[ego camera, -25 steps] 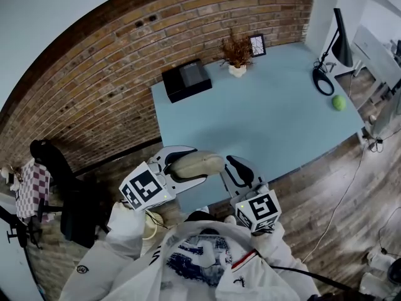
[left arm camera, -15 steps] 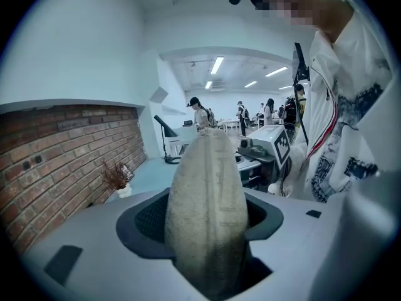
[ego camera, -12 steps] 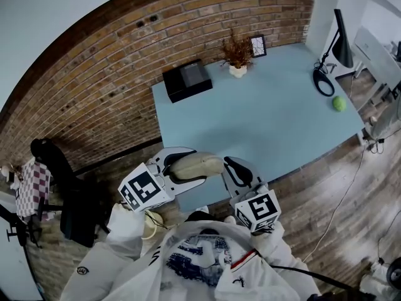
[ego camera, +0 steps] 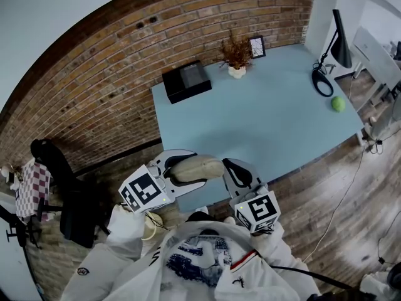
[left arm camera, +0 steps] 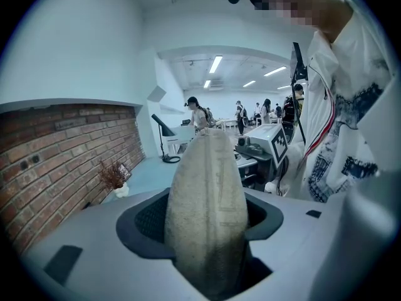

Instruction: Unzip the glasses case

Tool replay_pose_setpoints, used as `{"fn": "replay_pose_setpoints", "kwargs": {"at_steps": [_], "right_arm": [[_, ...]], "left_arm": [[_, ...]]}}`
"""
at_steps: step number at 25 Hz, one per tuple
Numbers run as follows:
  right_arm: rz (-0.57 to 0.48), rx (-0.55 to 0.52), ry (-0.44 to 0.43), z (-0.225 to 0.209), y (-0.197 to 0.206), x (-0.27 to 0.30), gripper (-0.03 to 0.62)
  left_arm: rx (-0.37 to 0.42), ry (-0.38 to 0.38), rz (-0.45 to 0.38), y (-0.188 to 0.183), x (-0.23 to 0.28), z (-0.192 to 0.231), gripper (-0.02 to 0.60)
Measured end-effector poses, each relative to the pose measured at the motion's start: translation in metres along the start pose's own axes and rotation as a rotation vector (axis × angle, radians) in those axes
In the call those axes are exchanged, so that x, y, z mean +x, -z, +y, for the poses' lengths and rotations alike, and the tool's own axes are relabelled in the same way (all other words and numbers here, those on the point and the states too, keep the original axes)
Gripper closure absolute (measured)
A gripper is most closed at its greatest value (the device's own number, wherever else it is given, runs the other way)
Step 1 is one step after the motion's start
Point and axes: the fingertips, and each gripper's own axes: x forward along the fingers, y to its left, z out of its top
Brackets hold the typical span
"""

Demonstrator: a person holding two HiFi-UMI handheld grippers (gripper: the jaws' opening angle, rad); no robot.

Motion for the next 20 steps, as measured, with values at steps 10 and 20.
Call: {"fn": "replay_pose_setpoints", "kwargs": {"at_steps": [10,20], "right_arm": [[0.018,-0.012,0.036,-0.006,0.004,0.003,0.577],[0.075,-0.081,0.131,-0.016,0.014,0.017,0.577]], "left_arm": [[-0.010,-0.004,0.018,0.006,0.004,0.002,0.288],[-0.034,-0.045,0.031,0.023,0.010,0.016,0.290]]}}
